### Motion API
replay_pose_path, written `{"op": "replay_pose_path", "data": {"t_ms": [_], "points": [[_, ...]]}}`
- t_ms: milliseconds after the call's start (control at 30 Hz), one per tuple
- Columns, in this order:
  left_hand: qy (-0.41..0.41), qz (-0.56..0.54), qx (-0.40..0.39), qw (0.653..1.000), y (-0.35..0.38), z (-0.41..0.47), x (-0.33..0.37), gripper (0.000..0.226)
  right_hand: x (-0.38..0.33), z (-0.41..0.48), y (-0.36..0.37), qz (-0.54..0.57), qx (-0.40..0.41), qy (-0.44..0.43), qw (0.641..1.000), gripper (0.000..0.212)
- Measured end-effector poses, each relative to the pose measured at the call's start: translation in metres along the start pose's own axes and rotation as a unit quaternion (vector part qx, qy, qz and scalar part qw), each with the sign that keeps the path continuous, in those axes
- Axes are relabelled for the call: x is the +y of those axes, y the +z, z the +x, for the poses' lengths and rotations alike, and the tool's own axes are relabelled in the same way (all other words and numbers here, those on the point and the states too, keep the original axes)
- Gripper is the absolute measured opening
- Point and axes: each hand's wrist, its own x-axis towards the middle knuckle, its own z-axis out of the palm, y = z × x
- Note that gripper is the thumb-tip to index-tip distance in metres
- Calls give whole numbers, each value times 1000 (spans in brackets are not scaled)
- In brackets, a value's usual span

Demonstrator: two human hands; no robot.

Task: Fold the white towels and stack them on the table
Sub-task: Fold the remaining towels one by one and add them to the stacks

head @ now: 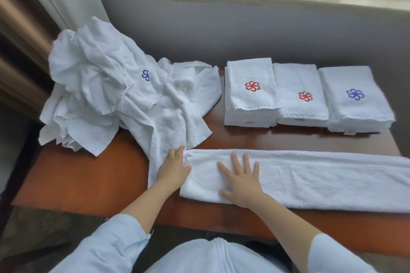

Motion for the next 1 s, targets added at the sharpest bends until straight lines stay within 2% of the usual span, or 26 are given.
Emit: {"op": "replay_pose_path", "data": {"t_ms": [233,400,500,633,700,767,833,900,1000], "points": [[-3,36,40,999,-1,8,6,41,0,0,0,-3,-15,6,1000,85],[48,76,95,991,-2,6,12,24,2,2,1,18,-25,-1,1000,89],[46,26,85,995,-2,3,14,26,7,3,-3,64,-45,-6,997,87],[44,-107,18,993,-12,3,31,30,9,3,-27,217,-48,-3,975,61],[65,-154,-10,986,-17,6,50,25,15,-5,-44,375,-32,15,926,48],[82,-191,-29,978,-21,8,74,15,23,-20,-64,555,-39,36,830,41],[67,-254,-52,963,-20,10,102,8,34,-33,-79,656,-68,43,750,45],[35,-315,-81,945,-16,9,133,3,49,-46,-90,690,-96,15,717,45],[12,-353,-104,930,-8,7,178,7,76,-67,-100,693,-115,-31,711,40]]}}
